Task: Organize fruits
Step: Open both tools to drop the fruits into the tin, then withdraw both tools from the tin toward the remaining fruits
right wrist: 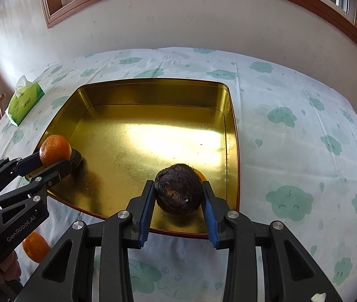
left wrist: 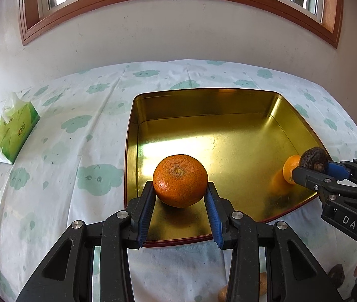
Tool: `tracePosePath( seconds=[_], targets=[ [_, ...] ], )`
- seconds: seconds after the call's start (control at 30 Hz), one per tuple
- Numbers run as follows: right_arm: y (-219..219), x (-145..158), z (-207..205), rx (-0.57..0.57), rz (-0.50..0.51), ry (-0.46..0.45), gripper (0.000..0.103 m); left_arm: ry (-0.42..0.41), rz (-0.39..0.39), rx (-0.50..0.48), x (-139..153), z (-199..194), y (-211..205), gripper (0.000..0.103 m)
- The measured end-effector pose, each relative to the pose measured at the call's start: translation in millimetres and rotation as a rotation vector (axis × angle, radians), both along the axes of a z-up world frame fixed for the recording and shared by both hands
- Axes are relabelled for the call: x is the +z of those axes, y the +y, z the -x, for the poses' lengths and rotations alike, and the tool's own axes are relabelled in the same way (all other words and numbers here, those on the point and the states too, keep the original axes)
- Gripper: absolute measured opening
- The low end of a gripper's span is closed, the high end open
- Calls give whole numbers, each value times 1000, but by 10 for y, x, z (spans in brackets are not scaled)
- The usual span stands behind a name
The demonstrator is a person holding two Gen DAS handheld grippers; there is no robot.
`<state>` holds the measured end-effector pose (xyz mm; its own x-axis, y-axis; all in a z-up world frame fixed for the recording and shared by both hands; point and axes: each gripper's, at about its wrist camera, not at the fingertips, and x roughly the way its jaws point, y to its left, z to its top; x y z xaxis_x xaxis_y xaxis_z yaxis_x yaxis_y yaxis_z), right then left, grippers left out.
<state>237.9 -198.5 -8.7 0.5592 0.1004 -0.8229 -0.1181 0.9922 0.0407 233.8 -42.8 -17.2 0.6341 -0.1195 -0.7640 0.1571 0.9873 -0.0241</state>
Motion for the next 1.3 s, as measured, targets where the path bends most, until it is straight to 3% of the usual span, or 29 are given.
tracePosePath(
  seconds=[0.87, 1.3],
  targets=[
    [-2, 23, 114, -17, -25, 10, 40, 23, -5, -1, 23, 9, -5, 44],
    [-75, 268, 344, -31, -28, -40, 43, 3, -3, -25, 150, 193, -35, 61]
  ],
)
